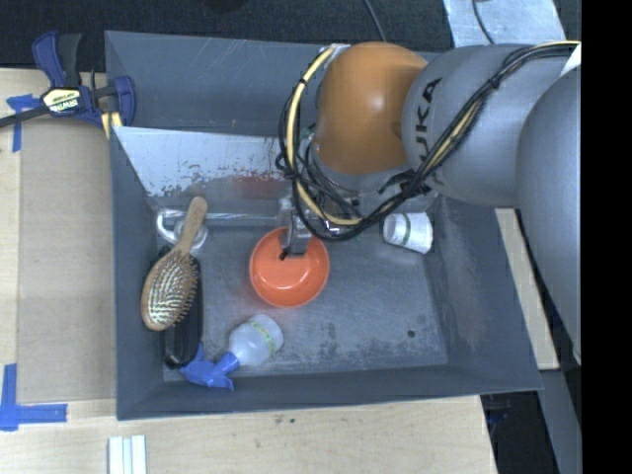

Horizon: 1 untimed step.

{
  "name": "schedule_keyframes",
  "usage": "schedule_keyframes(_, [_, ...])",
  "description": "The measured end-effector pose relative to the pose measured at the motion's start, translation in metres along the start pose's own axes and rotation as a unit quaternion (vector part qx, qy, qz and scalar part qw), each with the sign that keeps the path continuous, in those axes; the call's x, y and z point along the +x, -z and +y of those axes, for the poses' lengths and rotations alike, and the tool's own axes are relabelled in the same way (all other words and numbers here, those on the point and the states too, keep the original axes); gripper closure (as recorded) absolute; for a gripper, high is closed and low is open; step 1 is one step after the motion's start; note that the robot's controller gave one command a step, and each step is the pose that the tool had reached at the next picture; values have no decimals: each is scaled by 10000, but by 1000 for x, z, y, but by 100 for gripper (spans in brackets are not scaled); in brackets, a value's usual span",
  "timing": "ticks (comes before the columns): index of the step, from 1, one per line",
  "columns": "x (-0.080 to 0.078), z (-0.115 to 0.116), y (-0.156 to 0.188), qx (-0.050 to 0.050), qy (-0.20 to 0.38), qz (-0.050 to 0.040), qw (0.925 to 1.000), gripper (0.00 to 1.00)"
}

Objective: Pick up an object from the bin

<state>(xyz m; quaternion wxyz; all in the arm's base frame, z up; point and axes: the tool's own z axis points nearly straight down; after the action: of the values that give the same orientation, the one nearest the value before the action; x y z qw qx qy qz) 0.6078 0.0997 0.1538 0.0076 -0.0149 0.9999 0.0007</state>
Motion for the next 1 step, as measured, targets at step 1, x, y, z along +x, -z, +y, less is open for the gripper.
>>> schedule_keyframes(1, [7, 2, 12, 7, 40, 35, 10000, 100])
